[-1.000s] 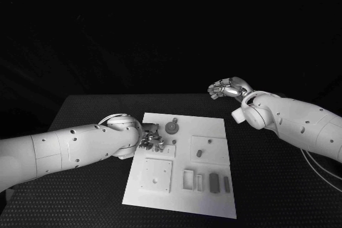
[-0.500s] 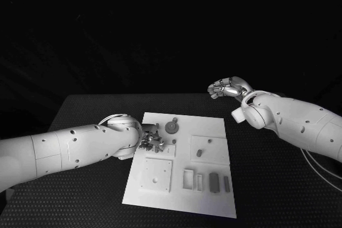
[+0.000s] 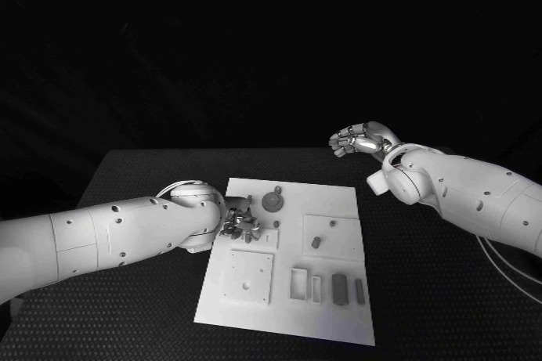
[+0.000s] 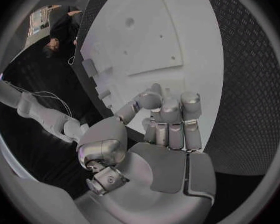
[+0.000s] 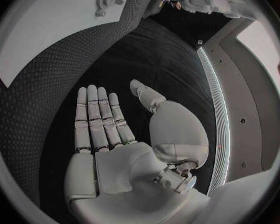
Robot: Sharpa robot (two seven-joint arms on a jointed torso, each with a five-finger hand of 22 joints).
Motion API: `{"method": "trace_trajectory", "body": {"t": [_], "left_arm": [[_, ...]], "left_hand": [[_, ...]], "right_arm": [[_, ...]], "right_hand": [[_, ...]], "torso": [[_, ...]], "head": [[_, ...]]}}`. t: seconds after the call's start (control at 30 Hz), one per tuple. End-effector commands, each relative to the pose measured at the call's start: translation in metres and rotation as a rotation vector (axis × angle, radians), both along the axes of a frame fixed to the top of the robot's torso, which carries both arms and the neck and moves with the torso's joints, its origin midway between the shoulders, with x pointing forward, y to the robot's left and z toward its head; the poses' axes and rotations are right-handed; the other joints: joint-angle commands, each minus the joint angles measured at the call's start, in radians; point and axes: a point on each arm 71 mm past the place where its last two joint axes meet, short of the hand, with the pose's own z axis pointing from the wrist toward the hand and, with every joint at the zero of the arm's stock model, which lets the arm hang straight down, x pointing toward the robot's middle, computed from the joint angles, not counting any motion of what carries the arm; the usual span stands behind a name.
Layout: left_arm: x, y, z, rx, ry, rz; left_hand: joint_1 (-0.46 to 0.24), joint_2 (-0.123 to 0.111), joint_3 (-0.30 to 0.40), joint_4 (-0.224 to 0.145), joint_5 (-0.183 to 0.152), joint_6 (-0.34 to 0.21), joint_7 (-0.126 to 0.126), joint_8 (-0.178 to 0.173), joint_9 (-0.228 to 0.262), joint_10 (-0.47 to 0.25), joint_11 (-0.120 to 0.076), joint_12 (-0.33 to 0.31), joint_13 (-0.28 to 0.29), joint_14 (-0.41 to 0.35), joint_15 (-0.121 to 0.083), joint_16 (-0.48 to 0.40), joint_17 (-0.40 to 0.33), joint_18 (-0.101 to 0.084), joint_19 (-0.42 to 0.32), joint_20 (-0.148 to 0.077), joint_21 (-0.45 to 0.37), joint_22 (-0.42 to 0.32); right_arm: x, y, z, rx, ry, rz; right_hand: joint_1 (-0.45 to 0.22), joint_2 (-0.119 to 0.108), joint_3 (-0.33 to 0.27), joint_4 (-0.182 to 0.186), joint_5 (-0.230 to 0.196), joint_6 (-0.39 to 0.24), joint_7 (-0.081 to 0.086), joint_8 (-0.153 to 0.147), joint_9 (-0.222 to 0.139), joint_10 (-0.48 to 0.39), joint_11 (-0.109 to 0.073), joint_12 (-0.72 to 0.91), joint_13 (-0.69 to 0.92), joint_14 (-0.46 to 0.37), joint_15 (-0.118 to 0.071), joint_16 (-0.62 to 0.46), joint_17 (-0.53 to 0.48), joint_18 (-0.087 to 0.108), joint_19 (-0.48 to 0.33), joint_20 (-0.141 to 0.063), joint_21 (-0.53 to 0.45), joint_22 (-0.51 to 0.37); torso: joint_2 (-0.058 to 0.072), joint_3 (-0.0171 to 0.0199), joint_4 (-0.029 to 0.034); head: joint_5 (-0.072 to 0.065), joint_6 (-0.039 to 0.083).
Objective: Assemble the parts on the task board
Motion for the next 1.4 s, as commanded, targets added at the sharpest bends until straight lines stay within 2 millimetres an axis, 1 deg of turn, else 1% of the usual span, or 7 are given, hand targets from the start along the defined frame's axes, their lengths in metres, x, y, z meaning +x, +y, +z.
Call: {"method": "trace_trajectory", "body": {"t": [0.03,0.3,0.4,0.6,1.13,1.27,1.4], "left_arm": [[-0.0048,-0.0038,-0.0040,0.012,0.039,-0.027],[-0.0056,-0.0051,-0.0046,0.018,0.049,-0.036],[-0.0063,-0.0067,-0.0049,0.022,0.055,-0.043],[-0.0062,-0.0064,-0.0052,0.030,0.057,-0.043],[-0.0032,-0.0034,-0.0047,0.027,0.041,-0.031],[-0.0027,-0.0023,-0.0052,0.027,0.050,-0.028],[-0.0030,-0.0021,-0.0061,0.034,0.064,-0.031]], "left_hand": [[-0.004,0.010,0.007,0.010,0.005,0.140,-0.065,0.001,0.001,0.002,-0.006,0.004,-0.002,0.030,-0.038,0.004,-0.001,0.010,0.000,-0.099,0.004,0.011],[-0.025,-0.004,0.001,0.025,-0.038,0.155,-0.068,0.001,0.001,0.003,-0.009,0.007,-0.003,0.029,-0.037,0.007,-0.003,0.011,0.000,-0.098,0.003,0.008],[-0.025,-0.004,0.002,0.026,-0.040,0.156,-0.068,0.000,0.001,0.002,-0.009,0.007,-0.004,0.029,-0.037,0.007,-0.003,0.012,0.000,-0.098,0.003,0.007],[-0.022,0.007,0.012,0.020,0.007,0.163,-0.068,-0.001,0.001,0.003,-0.008,0.011,-0.003,0.027,-0.035,0.009,-0.005,0.012,-0.002,-0.098,0.004,0.008],[-0.018,0.020,0.017,0.018,0.023,0.167,-0.069,-0.002,0.001,0.003,-0.009,0.013,-0.003,0.028,-0.033,0.011,-0.005,0.012,-0.002,-0.097,0.006,0.007],[-0.019,0.026,0.019,0.014,0.057,0.171,-0.069,-0.003,0.002,0.003,-0.010,0.016,-0.002,0.030,-0.031,0.015,-0.005,0.011,-0.001,-0.096,0.008,0.008],[-0.021,0.028,0.019,0.013,0.067,0.172,-0.070,-0.003,0.002,0.003,-0.010,0.018,-0.001,0.030,-0.030,0.016,-0.005,0.011,-0.001,-0.095,0.009,0.008]], "right_arm": [[-0.0004,0.0017,-0.0001,-0.003,-0.001,0.017],[-0.0003,0.0018,-0.0001,-0.003,0.000,0.017],[-0.0004,0.0018,-0.0001,-0.003,0.000,0.017],[-0.0004,0.0021,-0.0002,-0.003,0.000,0.018],[-0.0004,0.0024,-0.0011,-0.002,0.003,0.020],[-0.0004,0.0023,-0.0013,-0.002,0.004,0.020],[-0.0004,0.0024,-0.0013,-0.002,0.004,0.020]], "right_hand": [[-0.001,-0.004,-0.006,-0.001,0.004,-0.006,-0.002,0.006,-0.001,0.008,0.001,-0.004,-0.001,0.003,0.005,-0.006,-0.002,-0.017,-0.007,0.002,-0.002,0.002],[-0.001,-0.003,-0.006,0.000,0.006,-0.007,-0.002,0.007,-0.002,0.009,0.002,-0.005,-0.001,0.003,0.005,-0.006,-0.002,-0.017,-0.007,0.002,-0.003,0.002],[-0.001,-0.003,-0.006,0.000,0.008,-0.007,-0.002,0.007,-0.003,0.009,0.002,-0.006,-0.001,0.003,0.005,-0.006,-0.002,-0.017,-0.008,0.002,-0.003,0.003],[-0.001,-0.003,-0.006,0.002,0.025,-0.007,-0.001,0.010,-0.007,0.012,0.002,-0.011,-0.001,0.002,0.005,-0.008,-0.002,-0.017,-0.008,0.002,-0.005,0.006],[-0.003,-0.002,-0.006,0.004,0.037,-0.007,-0.001,0.012,-0.011,0.014,0.001,-0.014,-0.001,0.002,0.006,-0.009,-0.002,-0.017,-0.009,0.002,-0.007,0.008],[-0.003,-0.002,-0.006,0.004,0.038,-0.007,-0.001,0.013,-0.011,0.014,0.001,-0.015,-0.001,0.002,0.006,-0.009,-0.002,-0.017,-0.009,0.002,-0.007,0.009],[-0.003,-0.002,-0.006,0.004,0.038,-0.007,-0.001,0.013,-0.012,0.014,0.001,-0.015,-0.001,0.003,0.006,-0.009,-0.002,-0.017,-0.009,0.002,-0.007,0.009]], "torso": [[0.000,0.0001,0.0000],[0.000,0.0009,-0.0012],[0.000,0.0008,-0.0009],[0.000,0.0010,-0.0011],[0.000,-0.0001,-0.0006],[0.000,0.0002,-0.0001],[0.000,0.0006,-0.0003]], "head": [[0.001,0.000],[0.002,0.000],[0.001,0.000],[0.001,0.002],[0.001,0.002],[0.001,0.002],[0.001,0.002]]}}
